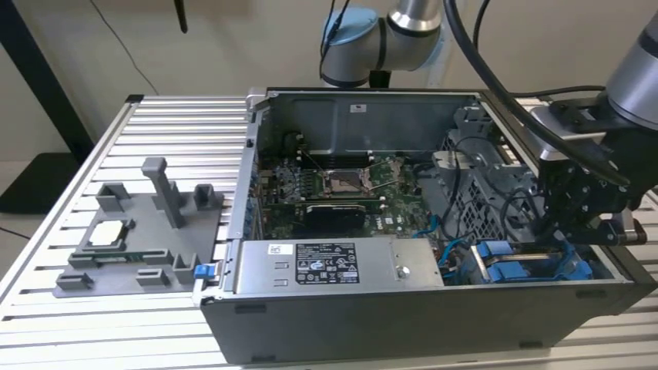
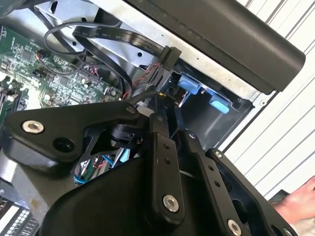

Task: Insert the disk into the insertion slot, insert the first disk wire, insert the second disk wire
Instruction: 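Insert the first disk wire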

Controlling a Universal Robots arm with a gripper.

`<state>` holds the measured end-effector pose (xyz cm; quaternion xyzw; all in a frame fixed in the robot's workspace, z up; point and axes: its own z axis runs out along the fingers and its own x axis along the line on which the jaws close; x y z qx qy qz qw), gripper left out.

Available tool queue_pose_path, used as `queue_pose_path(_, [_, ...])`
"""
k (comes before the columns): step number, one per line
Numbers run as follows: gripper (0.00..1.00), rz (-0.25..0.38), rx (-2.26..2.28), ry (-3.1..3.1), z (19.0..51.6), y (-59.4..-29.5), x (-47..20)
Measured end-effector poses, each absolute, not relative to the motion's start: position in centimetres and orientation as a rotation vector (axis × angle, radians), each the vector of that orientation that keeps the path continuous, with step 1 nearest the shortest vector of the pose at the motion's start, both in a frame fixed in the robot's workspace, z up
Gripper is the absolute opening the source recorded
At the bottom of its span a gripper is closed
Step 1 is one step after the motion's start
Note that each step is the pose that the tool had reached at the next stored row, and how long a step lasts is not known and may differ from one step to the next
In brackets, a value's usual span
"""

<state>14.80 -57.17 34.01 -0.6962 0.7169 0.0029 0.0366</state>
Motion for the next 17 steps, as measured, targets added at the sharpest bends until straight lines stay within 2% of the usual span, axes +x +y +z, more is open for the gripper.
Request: queue_pose_path(17, [0.0,-0.003,-2.137,2.199,33.43,-57.03,14.54])
